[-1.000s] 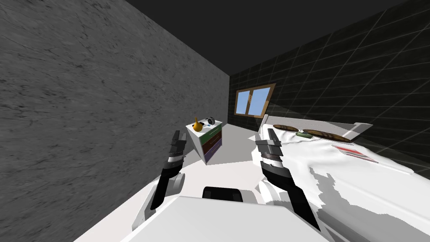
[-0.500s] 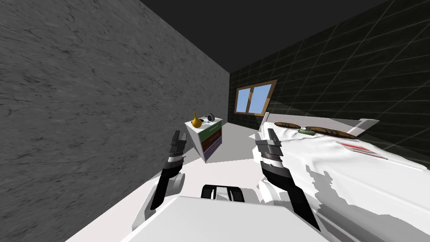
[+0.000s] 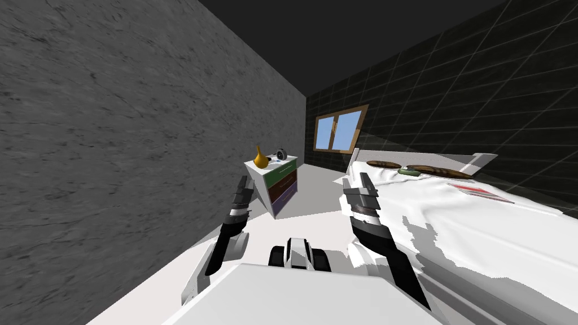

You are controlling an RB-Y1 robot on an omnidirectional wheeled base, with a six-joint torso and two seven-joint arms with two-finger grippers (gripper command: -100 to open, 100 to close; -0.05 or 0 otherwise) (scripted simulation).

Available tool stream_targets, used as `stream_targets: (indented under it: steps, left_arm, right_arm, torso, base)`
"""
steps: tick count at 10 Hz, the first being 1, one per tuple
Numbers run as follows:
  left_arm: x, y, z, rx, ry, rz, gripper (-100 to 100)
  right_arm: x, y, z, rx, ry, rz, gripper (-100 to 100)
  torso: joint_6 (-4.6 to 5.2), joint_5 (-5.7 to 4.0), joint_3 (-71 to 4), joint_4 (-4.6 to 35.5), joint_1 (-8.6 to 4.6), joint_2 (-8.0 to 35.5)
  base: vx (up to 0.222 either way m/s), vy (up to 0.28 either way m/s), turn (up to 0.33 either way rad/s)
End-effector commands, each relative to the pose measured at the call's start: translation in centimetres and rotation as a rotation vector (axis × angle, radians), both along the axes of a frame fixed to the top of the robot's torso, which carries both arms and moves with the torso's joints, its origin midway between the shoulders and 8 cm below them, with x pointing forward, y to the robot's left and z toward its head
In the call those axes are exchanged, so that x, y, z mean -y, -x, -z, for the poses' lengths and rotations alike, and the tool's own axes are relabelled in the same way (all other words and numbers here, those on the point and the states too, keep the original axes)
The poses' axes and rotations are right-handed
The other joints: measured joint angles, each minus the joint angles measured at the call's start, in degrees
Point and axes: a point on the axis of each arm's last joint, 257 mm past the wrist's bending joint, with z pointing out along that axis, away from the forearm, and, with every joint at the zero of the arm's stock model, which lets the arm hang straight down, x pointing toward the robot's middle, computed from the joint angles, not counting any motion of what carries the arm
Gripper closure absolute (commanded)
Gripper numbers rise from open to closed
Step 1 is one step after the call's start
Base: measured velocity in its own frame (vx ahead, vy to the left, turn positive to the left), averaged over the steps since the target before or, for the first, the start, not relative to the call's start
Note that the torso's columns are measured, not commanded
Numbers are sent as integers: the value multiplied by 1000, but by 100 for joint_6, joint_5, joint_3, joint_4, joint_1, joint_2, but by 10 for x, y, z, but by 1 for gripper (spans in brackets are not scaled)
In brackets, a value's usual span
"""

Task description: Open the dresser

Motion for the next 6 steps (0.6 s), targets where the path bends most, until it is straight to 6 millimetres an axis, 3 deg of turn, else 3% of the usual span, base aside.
stream_targets:
  steps: [1,6]
  left_arm:
    - [9,-18,19,-60,-7,27,-100]
    - [25,-50,63,-184,-4,70,-100]
  right_arm:
    - [0,0,0,0,0,0,0]
    - [0,0,0,0,0,0,0]
  torso:
    - [0,-2,-3,6,-7,8]
    - [0,-5,8,13,-18,28]
  base:
    - [104,66,-82]
    - [77,59,-114]
